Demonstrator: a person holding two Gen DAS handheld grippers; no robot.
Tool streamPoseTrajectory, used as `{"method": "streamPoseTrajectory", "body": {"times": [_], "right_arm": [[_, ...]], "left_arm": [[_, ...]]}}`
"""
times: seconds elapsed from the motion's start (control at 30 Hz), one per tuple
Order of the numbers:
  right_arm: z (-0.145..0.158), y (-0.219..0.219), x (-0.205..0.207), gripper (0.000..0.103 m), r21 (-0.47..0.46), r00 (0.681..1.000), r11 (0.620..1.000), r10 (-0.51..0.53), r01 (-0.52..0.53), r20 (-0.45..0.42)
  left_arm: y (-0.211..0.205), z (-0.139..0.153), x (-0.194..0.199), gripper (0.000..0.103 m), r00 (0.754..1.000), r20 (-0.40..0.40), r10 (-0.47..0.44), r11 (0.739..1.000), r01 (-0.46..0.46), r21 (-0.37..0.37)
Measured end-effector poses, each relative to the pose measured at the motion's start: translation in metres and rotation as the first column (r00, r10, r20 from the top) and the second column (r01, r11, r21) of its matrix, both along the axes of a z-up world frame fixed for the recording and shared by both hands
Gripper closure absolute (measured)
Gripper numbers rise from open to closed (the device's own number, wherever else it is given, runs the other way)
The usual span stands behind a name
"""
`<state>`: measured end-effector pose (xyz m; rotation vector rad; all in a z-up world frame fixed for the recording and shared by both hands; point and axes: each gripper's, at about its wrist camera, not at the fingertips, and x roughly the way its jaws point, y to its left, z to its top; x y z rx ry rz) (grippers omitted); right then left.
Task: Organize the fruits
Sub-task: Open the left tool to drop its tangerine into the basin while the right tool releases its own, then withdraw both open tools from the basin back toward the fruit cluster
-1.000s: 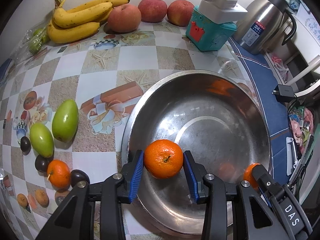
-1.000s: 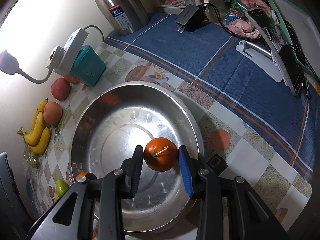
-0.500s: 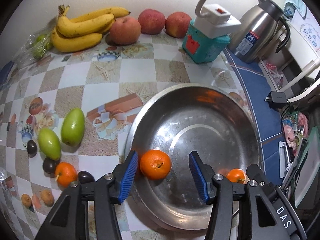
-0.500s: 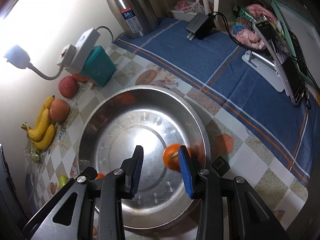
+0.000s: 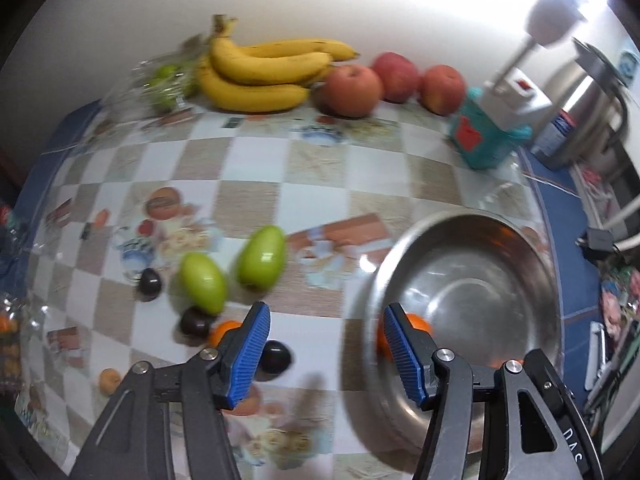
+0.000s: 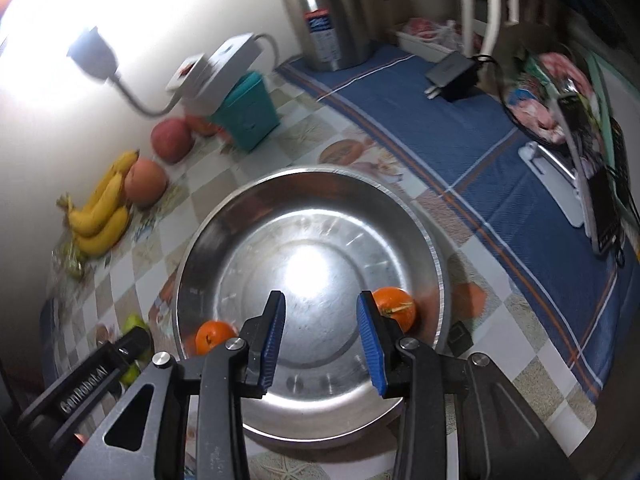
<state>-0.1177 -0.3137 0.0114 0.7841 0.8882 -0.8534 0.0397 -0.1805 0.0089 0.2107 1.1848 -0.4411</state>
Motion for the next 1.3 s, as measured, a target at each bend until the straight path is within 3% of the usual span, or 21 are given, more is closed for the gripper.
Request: {"method": "streamPoseTrajectory", "body": {"times": [0.07,0.13,0.27,0.33,0.47,0.6,1.07,1.3], "right_arm": [[-0.002,0.003,0.004,0.062,0.0,1.0,1.0,0.023,-0.023,-0.02],[-0.003,0.006,0.009,0.047,-0.002,0.998,0.998,0.056,-0.056,-0.031],[-0.004,0.015,0.019,0.041,0.007,0.992,0.992,0.125,-0.125,-0.03],[-0.005,0.02,0.026,0.03,0.001,0.985,0.987,0.163,-0.163,-0.049],[-0.005,0.028,0.033,0.028,-0.002,0.979,0.981,0.195,-0.195,-0.057],[-0.003,0.03,0.035,0.013,-0.019,0.977,0.978,0.205,-0.207,-0.065],[-0.003,0.029,0.033,0.006,-0.039,0.976,0.978,0.202,-0.206,-0.083],[-0.001,0.029,0.032,0.006,-0.035,0.979,0.98,0.196,-0.198,-0.049]], "left_arm": [[0.011,-0.001,0.005,0.032,1.0,0.008,0.03,0.999,-0.03,0.012],[0.023,-0.003,0.01,0.027,0.998,0.007,0.062,0.998,-0.062,0.026],[0.045,-0.008,0.019,0.018,0.995,0.001,0.101,0.994,-0.101,0.045],[0.056,-0.011,0.023,0.014,0.992,-0.007,0.127,0.991,-0.127,0.051],[0.075,-0.016,0.032,0.004,0.983,-0.028,0.181,0.982,-0.179,0.051],[0.084,-0.017,0.034,0.0,0.979,0.005,0.202,0.976,-0.202,0.088],[0.086,-0.028,0.03,0.0,0.985,-0.036,0.167,0.981,-0.163,0.101],[0.091,-0.018,0.029,0.0,0.989,0.007,0.145,0.984,-0.145,0.105]]}}
